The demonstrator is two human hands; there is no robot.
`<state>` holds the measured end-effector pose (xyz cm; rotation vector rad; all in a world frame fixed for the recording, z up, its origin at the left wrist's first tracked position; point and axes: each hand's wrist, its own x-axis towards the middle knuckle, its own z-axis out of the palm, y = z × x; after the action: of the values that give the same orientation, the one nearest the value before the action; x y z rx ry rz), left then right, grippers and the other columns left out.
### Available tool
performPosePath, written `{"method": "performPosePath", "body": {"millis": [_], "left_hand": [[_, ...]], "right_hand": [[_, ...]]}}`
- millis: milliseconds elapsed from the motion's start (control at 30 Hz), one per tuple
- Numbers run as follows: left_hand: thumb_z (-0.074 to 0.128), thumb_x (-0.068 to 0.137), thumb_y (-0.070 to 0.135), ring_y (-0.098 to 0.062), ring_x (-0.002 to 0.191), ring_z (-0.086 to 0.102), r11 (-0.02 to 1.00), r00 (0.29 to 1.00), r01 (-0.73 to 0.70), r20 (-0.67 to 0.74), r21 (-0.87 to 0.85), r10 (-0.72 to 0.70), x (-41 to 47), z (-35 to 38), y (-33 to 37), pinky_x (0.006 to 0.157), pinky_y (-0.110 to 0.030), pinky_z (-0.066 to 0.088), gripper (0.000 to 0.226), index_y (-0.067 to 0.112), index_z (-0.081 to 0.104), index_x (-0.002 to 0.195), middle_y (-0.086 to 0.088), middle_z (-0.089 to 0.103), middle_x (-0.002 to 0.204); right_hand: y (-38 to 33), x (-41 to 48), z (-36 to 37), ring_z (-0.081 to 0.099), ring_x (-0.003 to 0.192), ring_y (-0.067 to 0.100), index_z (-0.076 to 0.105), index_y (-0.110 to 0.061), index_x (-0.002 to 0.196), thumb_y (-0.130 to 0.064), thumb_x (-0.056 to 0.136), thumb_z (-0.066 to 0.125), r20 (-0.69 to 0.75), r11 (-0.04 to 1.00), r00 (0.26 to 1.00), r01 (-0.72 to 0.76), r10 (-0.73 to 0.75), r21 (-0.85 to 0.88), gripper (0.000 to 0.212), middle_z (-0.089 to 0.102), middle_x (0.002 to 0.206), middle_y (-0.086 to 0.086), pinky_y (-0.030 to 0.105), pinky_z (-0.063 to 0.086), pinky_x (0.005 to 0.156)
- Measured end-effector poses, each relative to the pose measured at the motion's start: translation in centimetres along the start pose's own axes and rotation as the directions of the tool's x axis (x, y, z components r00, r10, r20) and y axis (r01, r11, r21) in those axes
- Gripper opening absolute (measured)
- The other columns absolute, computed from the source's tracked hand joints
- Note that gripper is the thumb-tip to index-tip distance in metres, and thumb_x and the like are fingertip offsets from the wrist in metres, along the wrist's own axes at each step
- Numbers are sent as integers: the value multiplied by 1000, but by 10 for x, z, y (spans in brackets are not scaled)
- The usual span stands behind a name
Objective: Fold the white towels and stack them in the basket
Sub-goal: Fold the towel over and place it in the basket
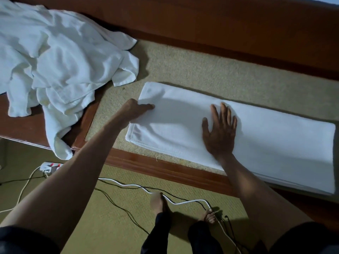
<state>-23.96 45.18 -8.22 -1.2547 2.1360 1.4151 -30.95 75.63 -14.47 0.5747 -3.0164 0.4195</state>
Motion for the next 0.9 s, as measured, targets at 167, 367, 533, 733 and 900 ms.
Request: {"method": "performPosePath", "body": {"millis": [167, 367, 533, 733, 900], "left_hand": [[83, 84, 27, -30, 93, 72, 993, 993, -1, 119, -119, 16, -26, -7, 12, 81, -40, 61, 44, -2, 68, 115, -14, 73, 104], [87, 80, 36, -26, 100, 71, 987, 996, -9, 81, -162, 23, -83, -11, 52, 83, -39, 60, 52, 1, 68, 114, -12, 74, 107], [80, 87, 20, -30, 111, 71, 970, 957, -27, 273, -241, 95, -143, 23, 109, 88, -39, 60, 46, 6, 65, 127, -11, 76, 116], [90, 78, 34, -22, 94, 70, 942, 920, -334, 210, -27, 332, -196, 129, 190, 60, -28, 60, 76, 20, 39, 133, -5, 61, 115], [90, 75, 36, -18, 72, 64, 921, 896, -388, 225, -21, 383, -213, 247, 227, 54, -29, 50, 67, 21, 47, 125, -8, 68, 100]], "right_hand": [[2, 3, -5, 15, 154, 30, 27, -24, 159, -52, 106, 30, 79, 999, 997, 27, -25, -27, 60, 18, 167, 10, 54, 12, 124], [29, 10, -43, 9, 156, 31, 22, -24, 161, -64, 99, 8, 380, 985, 909, 153, -170, 75, 76, 6, 170, 10, 51, 8, 124], [114, -10, -102, 7, 157, 25, 25, -27, 160, -52, 107, 25, 514, 987, 844, 160, -153, 30, 58, 6, 170, 4, 52, 11, 124], [251, -27, -163, 20, 154, 27, 31, -20, 158, -48, 107, 32, 526, 988, 847, -139, 81, 71, 58, 19, 168, 10, 43, 19, 125], [309, -43, -196, 61, 121, 28, 58, -15, 138, -57, 100, 42, 475, 769, 835, -490, 279, 409, 59, 63, 135, 11, 40, 50, 98]]}}
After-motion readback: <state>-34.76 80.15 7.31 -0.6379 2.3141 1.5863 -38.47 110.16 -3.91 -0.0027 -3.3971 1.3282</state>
